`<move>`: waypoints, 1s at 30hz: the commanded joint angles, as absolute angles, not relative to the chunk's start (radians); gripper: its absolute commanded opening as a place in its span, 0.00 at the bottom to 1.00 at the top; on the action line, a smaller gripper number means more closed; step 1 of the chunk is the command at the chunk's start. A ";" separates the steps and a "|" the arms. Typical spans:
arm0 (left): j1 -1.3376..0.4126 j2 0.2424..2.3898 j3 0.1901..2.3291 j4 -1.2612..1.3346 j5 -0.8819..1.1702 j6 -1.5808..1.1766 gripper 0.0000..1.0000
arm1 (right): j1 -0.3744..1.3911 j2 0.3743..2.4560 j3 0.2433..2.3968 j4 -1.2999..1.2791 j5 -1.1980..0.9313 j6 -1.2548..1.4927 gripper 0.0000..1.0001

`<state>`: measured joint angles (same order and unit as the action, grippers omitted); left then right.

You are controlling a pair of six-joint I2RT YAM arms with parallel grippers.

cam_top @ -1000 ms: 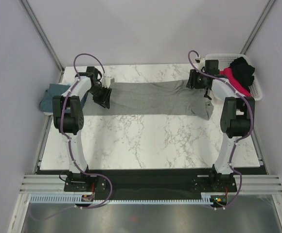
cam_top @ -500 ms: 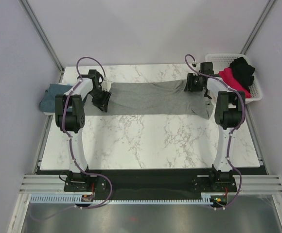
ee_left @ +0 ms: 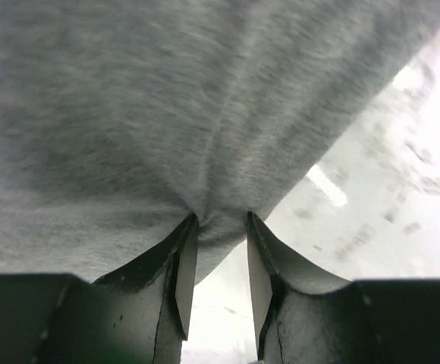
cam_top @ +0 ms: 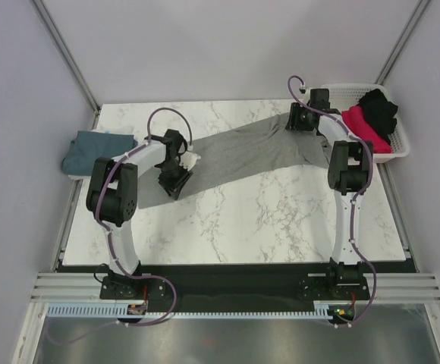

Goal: Fold and stack the t-shirts
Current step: Fold the tshirt

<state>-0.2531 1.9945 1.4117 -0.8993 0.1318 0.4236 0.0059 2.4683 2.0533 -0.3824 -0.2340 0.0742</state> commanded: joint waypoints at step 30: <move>-0.175 1.818 1.331 -0.943 0.135 0.469 0.40 | 0.035 2.103 1.695 -0.364 -0.357 0.297 0.62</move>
